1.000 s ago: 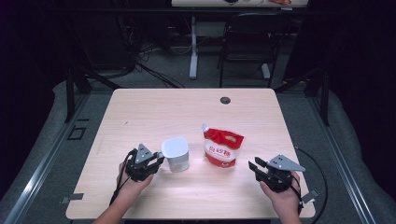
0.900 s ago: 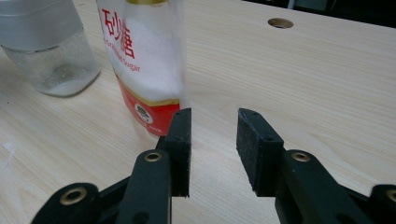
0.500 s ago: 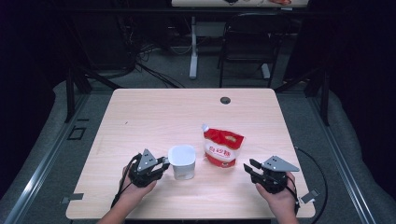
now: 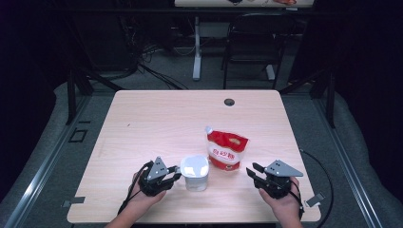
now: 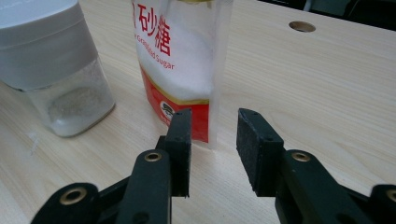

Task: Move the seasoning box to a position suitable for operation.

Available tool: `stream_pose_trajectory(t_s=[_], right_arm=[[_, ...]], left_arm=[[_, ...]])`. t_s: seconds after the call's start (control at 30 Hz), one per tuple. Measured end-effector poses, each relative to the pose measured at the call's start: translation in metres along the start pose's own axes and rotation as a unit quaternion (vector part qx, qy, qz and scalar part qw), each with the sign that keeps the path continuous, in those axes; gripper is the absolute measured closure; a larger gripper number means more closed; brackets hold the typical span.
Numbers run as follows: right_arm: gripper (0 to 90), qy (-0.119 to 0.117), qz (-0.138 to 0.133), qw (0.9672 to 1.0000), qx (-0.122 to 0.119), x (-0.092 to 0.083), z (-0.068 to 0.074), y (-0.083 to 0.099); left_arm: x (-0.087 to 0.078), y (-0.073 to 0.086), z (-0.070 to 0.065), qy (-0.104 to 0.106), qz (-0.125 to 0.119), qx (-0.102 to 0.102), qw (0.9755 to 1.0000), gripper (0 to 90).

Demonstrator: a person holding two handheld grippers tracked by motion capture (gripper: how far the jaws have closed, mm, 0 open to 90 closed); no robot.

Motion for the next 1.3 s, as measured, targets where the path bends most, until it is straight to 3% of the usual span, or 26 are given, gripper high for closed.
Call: stream_pose_trajectory(t_s=[0.27, 0.53, 0.7, 0.87, 1.0, 1.3], right_arm=[[65.9, -0.005, 0.002, 1.0000, -0.002, 0.001, 0.003, 0.000], [66.1, -0.011, 0.000, 0.9999, -0.008, 0.002, 0.007, -0.001], [66.1, -0.013, -0.001, 0.9999, -0.010, 0.001, 0.008, -0.002], [66.3, -0.022, -0.011, 0.9996, -0.012, -0.001, 0.012, -0.006], [67.2, -0.032, -0.016, 0.9993, -0.014, -0.002, 0.017, -0.008], [73.3, -0.068, -0.037, 0.9964, -0.035, -0.001, 0.042, -0.024]], left_arm=[[0.001, 0.001, -0.001, 0.011, -0.003, 0.003, 0.9999, 70.2], [0.001, 0.002, -0.001, 0.008, -0.009, -0.002, 0.9999, 70.0], [0.001, 0.003, 0.001, 0.016, -0.013, -0.026, 0.9994, 67.8], [-0.002, 0.003, 0.001, 0.017, -0.013, -0.028, 0.9994, 67.5], [-0.005, 0.002, 0.001, 0.017, -0.012, -0.025, 0.9995, 66.8], [-0.020, 0.000, -0.002, 0.015, -0.022, -0.024, 0.9994, 65.7]])
Point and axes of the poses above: each handheld gripper's, and its own axes: x roughly forward along the jaws, y roughly out of its underside, z roughly to its left, the point moved 6 cm from there along x, roughly forward along the jaws, and after that the axes turned 6 degrees about -z, right-handed, at the moved point
